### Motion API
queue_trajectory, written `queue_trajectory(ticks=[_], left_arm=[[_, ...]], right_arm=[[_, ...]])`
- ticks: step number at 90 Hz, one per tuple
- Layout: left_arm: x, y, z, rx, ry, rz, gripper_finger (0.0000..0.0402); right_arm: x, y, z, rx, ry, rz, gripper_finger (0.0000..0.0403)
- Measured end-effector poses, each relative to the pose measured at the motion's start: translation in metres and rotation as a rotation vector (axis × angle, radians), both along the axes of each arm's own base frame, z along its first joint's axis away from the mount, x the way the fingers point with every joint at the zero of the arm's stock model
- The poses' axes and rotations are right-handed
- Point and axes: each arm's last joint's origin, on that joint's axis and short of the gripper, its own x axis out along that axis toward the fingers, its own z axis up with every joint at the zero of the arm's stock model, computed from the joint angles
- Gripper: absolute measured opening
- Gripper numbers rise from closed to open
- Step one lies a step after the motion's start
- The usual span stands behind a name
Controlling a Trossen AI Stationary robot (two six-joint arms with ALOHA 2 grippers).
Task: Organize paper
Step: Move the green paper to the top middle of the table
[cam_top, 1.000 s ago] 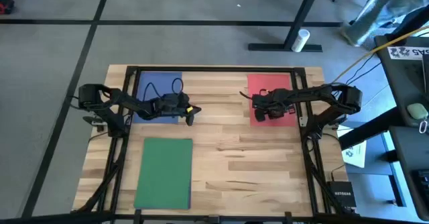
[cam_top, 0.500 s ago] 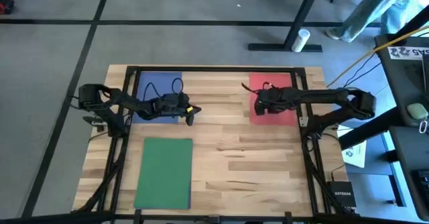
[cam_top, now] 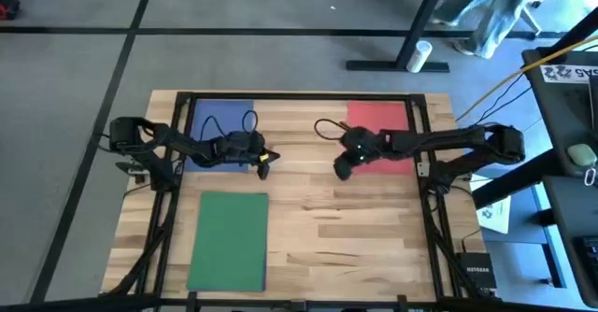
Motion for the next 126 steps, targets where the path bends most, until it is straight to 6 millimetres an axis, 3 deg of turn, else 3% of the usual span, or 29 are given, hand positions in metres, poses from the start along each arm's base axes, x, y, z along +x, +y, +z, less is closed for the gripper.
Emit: queue_trajectory(ticks=[15, 36, 51, 80, 103, 126], left_arm=[[-0.003, 0.002, -0.004, 0.004, 0.051, -0.01, 0.0], [-0.008, 0.016, -0.004, -0.031, 0.037, 0.076, 0.0], [-0.018, 0.025, -0.009, -0.047, 0.025, 0.133, 0.0], [-0.04, 0.038, -0.015, -0.087, -0.034, 0.191, 0.0], [-0.049, 0.041, -0.021, -0.095, -0.011, 0.216, 0.0], [-0.049, 0.042, -0.021, -0.09, -0.008, 0.216, 0.0]], right_arm=[[0.031, 0.013, -0.002, 0.041, -0.23, 0.081, 0.0061], [0.074, 0.026, -0.033, 0.104, -0.206, 0.091, 0.0128], [0.112, 0.038, -0.04, 0.118, -0.183, 0.133, 0.0128], [0.165, 0.052, -0.046, 0.115, -0.115, 0.169, 0.0127], [0.187, 0.053, -0.069, 0.109, -0.003, 0.183, 0.0127], [0.199, 0.053, -0.071, 0.117, -0.018, 0.192, 0.0127]])
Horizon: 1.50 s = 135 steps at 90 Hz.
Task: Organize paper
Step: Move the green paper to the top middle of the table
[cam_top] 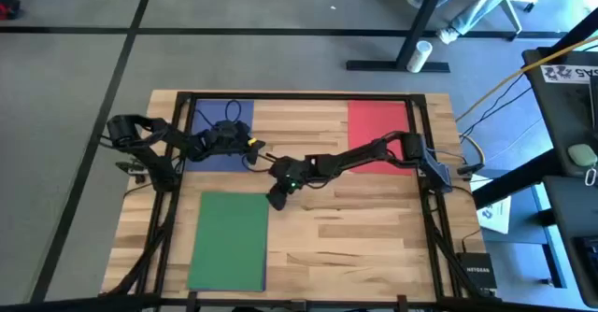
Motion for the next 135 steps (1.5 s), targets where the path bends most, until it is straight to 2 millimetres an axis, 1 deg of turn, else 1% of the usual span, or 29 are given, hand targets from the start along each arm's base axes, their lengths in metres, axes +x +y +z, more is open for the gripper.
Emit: queue_trajectory(ticks=[33, 41, 52, 73, 79, 86, 97, 122, 135], left_arm=[[0.0, 0.0, 0.0, 0.004, -0.002, -0.002, 0.0], [0.0, 0.0, 0.0, 0.003, -0.001, -0.001, 0.0], [0.0, 0.0, 0.0, 0.002, 0.001, -0.001, 0.0], [0.0, 0.0, 0.0, 0.009, 0.007, -0.004, 0.0], [0.0, 0.0, 0.0, 0.009, 0.008, -0.004, 0.0], [0.0, 0.0, -0.001, 0.007, 0.011, -0.004, 0.0], [-0.001, 0.0, -0.002, 0.002, 0.019, -0.004, 0.0], [-0.001, 0.0, -0.002, -0.001, 0.022, -0.004, 0.0], [-0.001, -0.001, -0.002, -0.002, 0.024, -0.004, 0.0]], right_arm=[[0.0, -0.002, -0.004, -0.033, 0.009, -0.042, 0.0126], [0.0, -0.002, -0.007, -0.037, 0.014, -0.051, 0.012], [0.001, -0.002, -0.012, -0.024, 0.018, -0.063, 0.009], [0.001, -0.003, -0.014, -0.046, 0.032, -0.085, 0.0013], [0.001, -0.004, -0.014, -0.05, 0.033, -0.088, 0.0004], [0.001, -0.006, -0.014, -0.037, 0.032, -0.073, 0.0012], [0.0, -0.01, -0.012, 0.043, 0.04, -0.038, 0.0035], [0.0, -0.008, -0.009, 0.081, 0.037, -0.023, 0.0118], [0.0, -0.008, -0.008, 0.106, 0.038, -0.025, 0.0134]])
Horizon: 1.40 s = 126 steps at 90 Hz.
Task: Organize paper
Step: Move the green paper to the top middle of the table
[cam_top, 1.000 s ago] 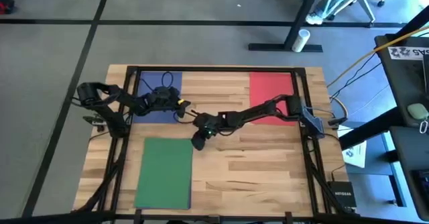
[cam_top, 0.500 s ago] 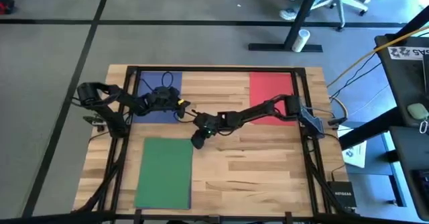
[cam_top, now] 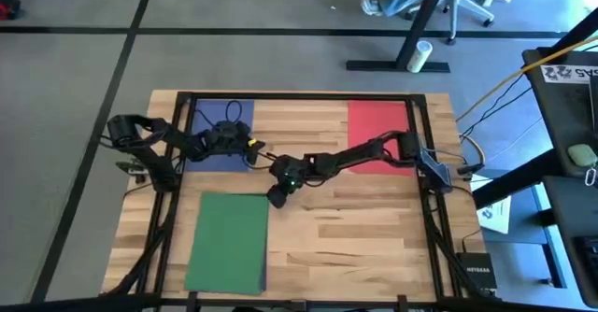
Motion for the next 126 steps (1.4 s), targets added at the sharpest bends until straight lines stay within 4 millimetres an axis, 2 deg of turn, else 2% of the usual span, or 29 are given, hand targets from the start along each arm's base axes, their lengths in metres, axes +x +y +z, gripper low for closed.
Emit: queue_trajectory(ticks=[38, 62, 90, 126], left_arm=[[0.0, 0.0, 0.0, 0.004, 0.004, -0.004, 0.0], [0.0, 0.0, 0.0, 0.004, 0.004, -0.004, 0.0], [0.0, 0.0, 0.0, 0.004, 0.003, -0.004, 0.0], [0.0, 0.0, 0.0, 0.005, 0.004, -0.004, 0.0]], right_arm=[[-0.001, -0.003, 0.012, 0.011, -0.02, -0.001, 0.0136], [-0.001, -0.001, 0.012, 0.041, -0.014, -0.008, 0.0136], [0.0, 0.004, 0.012, -0.006, -0.017, -0.041, 0.0136], [0.002, 0.005, -0.006, 0.008, 0.01, -0.055, 0.0136]])
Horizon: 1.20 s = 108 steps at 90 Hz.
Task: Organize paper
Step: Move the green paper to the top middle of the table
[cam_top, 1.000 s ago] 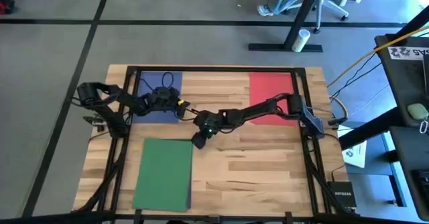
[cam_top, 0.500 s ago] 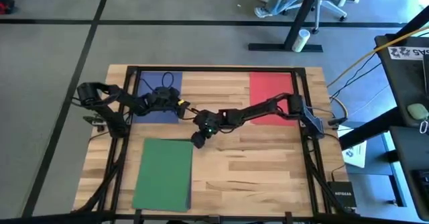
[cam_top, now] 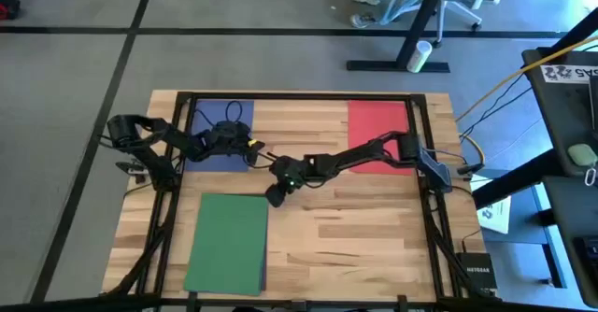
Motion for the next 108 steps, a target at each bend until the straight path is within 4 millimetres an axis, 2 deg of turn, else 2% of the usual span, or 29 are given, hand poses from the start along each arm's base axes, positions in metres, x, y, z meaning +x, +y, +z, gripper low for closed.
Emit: queue_trajectory(ticks=[16, 27, 38, 54, 67, 87, 108], left_arm=[[0.0, 0.0, 0.0, 0.002, 0.002, -0.002, 0.0], [0.0, 0.0, 0.0, 0.001, 0.004, -0.001, 0.0], [0.0, 0.0, 0.0, 0.001, 0.005, -0.001, 0.0], [0.0, 0.0, 0.0, 0.001, 0.005, -0.001, 0.0], [0.0, 0.0, 0.0, 0.001, 0.005, -0.002, 0.0], [0.0, 0.0, -0.001, 0.01, 0.016, -0.009, 0.0], [-0.001, -0.001, -0.002, 0.002, 0.032, -0.01, 0.0]], right_arm=[[0.001, 0.0, 0.0, 0.028, -0.004, 0.0, 0.0136], [0.002, 0.008, 0.002, 0.045, 0.005, 0.012, 0.0136], [0.004, 0.016, 0.006, 0.008, 0.016, 0.022, 0.0136], [0.004, 0.013, 0.006, -0.077, 0.07, -0.006, 0.0132], [0.004, 0.013, 0.004, -0.124, 0.067, -0.003, 0.0098], [0.004, 0.011, 0.001, -0.171, 0.07, -0.006, 0.001], [0.003, 0.01, 0.004, -0.177, 0.067, 0.013, 0.0014]])
